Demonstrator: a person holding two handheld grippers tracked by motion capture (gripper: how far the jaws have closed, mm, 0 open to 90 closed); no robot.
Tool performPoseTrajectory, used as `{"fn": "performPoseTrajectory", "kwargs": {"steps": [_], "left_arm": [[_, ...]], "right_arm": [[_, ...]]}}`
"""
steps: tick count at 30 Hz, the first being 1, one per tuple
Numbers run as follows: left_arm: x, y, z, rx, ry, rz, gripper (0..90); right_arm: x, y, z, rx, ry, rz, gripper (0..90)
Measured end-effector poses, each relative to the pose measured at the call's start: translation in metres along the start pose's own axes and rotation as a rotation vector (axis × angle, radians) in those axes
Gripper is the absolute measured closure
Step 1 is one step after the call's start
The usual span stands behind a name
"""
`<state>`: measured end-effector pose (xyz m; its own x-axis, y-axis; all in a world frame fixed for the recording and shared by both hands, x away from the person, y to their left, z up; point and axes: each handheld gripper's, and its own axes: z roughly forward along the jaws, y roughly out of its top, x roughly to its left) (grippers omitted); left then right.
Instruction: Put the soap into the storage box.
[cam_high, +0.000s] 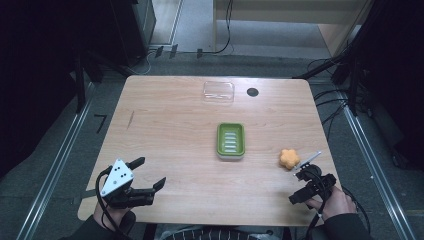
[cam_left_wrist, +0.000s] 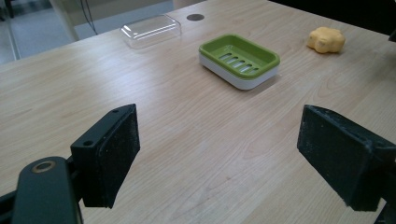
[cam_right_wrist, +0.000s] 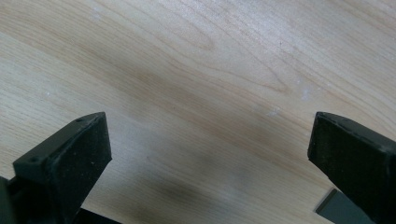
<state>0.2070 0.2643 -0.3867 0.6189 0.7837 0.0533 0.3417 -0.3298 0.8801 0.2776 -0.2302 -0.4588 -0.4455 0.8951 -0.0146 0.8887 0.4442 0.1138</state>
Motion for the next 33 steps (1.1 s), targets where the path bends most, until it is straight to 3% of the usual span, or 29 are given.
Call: {"fn": "performPoseTrajectory", "kwargs": {"steps": [19,33], "left_arm": [[0.001,-0.001,-0.003,-0.004,0.001,0.003,13.6],[0.0,0.001,0.004,0.014,-0.017,0.021,13.6]], "right_arm": [[0.006,0.007,-0.004,-0.038,-0.033,-0.022,0.0],[0.0,0.015,-0.011,-0.092,-0.036,0.006,0.0]]}}
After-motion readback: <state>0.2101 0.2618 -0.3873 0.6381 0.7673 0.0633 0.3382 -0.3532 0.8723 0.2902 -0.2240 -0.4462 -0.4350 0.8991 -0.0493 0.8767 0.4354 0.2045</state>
